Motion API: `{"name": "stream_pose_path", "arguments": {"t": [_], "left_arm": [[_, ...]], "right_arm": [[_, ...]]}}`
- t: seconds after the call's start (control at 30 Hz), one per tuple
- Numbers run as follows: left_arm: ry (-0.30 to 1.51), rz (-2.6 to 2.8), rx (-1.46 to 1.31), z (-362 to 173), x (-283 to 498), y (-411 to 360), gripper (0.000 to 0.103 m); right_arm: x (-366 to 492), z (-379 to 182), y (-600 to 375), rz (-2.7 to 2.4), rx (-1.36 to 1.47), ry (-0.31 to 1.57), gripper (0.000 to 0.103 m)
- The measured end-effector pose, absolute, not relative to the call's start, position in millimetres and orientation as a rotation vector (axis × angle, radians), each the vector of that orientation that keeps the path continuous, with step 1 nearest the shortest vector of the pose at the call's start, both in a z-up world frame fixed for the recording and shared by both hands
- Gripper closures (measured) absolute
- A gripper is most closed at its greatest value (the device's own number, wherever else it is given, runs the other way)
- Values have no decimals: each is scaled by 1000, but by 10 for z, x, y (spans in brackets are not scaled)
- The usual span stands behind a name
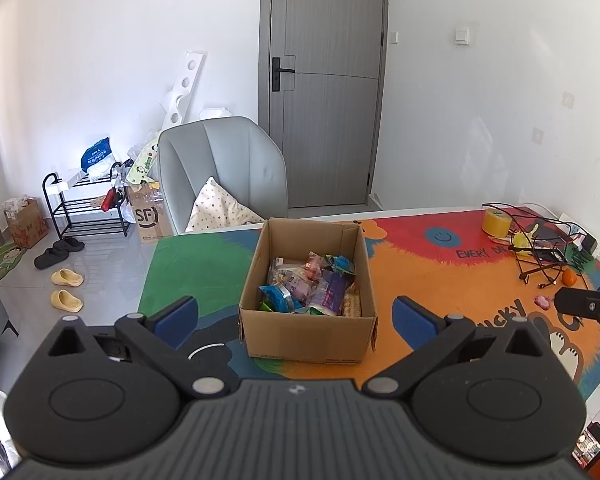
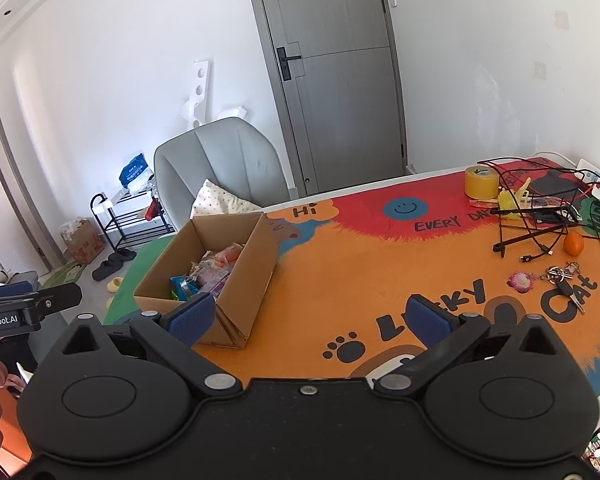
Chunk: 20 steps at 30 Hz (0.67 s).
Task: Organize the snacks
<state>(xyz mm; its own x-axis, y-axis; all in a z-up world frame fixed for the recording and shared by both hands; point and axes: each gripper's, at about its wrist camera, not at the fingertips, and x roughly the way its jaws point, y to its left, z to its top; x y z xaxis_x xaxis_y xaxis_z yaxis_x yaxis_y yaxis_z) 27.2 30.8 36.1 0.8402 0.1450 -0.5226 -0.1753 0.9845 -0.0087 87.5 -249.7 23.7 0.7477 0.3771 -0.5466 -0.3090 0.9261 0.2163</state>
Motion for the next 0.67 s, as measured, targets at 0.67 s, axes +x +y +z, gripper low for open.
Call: {"name": "stream_pose_path", "arguments": {"t": [0.67], "left_arm": [[547, 167, -56, 354, 282, 323, 0]], "right_arm": [[864, 222, -2484, 382, 114, 626, 0]]}}
